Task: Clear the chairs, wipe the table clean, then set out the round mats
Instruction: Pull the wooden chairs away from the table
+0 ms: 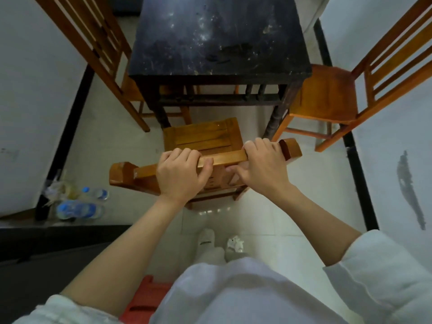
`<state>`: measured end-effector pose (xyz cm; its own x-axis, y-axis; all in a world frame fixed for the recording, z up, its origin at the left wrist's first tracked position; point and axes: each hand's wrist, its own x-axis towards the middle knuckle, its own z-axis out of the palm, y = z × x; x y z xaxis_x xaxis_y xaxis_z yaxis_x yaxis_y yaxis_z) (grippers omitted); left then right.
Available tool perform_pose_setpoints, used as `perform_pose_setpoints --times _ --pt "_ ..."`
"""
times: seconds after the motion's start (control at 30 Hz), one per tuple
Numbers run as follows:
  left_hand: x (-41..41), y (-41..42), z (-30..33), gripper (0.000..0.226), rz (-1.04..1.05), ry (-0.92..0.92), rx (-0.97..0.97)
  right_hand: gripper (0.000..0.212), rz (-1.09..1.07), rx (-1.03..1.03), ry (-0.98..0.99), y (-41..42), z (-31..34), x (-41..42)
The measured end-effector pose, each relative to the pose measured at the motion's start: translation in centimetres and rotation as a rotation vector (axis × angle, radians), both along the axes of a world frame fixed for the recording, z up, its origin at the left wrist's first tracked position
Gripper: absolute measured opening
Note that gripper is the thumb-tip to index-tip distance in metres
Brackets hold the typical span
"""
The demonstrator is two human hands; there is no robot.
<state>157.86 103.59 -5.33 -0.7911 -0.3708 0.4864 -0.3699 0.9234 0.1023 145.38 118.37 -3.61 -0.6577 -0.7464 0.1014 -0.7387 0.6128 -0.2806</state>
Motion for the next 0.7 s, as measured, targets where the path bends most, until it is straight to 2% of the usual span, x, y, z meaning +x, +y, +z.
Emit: perform_pose_setpoints --times 0.23,0.5,0.7 --pt "-1.4 -1.1 -0.8 0.046 -0.075 0.092 -0.062 0.052 -0.09 -0.025 0.013 0.1 -0.9 0.4" --pt "-4.2 -5.7 -0.4 0.058 -0.288 0.056 -0.092 0.052 -0.198 -0.076 0.064 -2.4 -1.4 -0.3" --pt "-6.3 -8.2 -0.9 0.058 -0.311 0.056 -0.113 0.055 -0.213 -0.092 0.154 -4.5 -1.6 -1.6"
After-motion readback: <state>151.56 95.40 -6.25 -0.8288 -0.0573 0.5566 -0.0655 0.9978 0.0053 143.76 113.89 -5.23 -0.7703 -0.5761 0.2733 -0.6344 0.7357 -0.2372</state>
